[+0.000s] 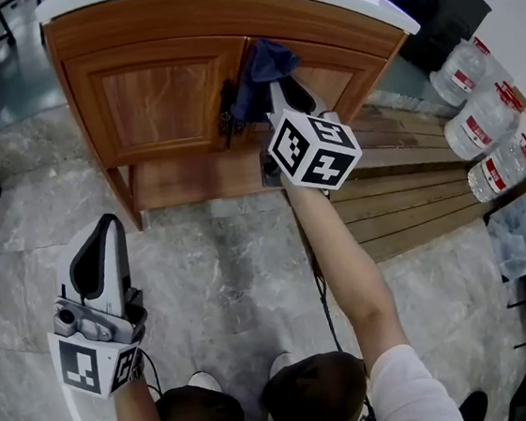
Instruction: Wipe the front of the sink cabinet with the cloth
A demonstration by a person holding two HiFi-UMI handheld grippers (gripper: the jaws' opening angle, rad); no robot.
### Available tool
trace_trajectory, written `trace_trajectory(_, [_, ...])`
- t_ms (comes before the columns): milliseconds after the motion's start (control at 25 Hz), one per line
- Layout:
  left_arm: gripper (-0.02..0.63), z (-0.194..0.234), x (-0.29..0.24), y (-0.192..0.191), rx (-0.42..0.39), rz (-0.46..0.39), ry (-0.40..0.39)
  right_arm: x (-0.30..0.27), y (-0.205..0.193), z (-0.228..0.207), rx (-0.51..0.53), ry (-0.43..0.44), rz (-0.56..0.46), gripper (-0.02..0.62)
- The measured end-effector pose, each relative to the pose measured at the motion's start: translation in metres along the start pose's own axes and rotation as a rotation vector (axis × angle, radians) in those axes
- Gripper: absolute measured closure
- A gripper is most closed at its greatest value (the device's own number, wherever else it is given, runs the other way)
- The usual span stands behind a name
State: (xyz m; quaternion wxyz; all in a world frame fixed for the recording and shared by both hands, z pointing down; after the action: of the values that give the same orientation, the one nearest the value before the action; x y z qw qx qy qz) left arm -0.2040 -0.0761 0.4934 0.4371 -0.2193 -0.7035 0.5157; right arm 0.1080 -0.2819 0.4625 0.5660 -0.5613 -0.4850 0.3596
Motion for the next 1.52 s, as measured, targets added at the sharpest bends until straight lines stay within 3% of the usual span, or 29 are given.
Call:
trace_trajectory(160, [0.601, 0.001, -0.002, -0.001, 0.002, 0.004, -0.005, -0.001, 0.014, -0.012, 0.030, -0.033, -0.017, 0.535])
trace_trajectory(680, [0.601, 0.000, -0.002, -0.001, -0.003, 0.018, -0.008, 0.010, -0.004, -0.070, 0.023, -0.180, 0.021, 0.535])
trace_trajectory(1160, [0.601, 0.000, -0.003, -0.001, -0.006, 0.029, -0.009, 0.032, 0.010, -0.141, 0.058, -0.381, 0.006, 0.535])
trace_trajectory(1520, [0.601, -0.001, -0.003, -0.001, -0.009, 0.034, -0.012, 0.043, 0.017, -0.166, 0.078, -0.465, 0.004, 0.534])
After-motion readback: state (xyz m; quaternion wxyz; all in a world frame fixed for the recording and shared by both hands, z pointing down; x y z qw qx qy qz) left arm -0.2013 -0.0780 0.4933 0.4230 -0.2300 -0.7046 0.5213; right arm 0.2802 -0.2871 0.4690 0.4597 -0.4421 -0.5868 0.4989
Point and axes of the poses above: the fingertips, and each gripper's own axes: x backward along the fingers, z to its left, y out of its top, the point moved 10 cm from there along x, backward along the fingers
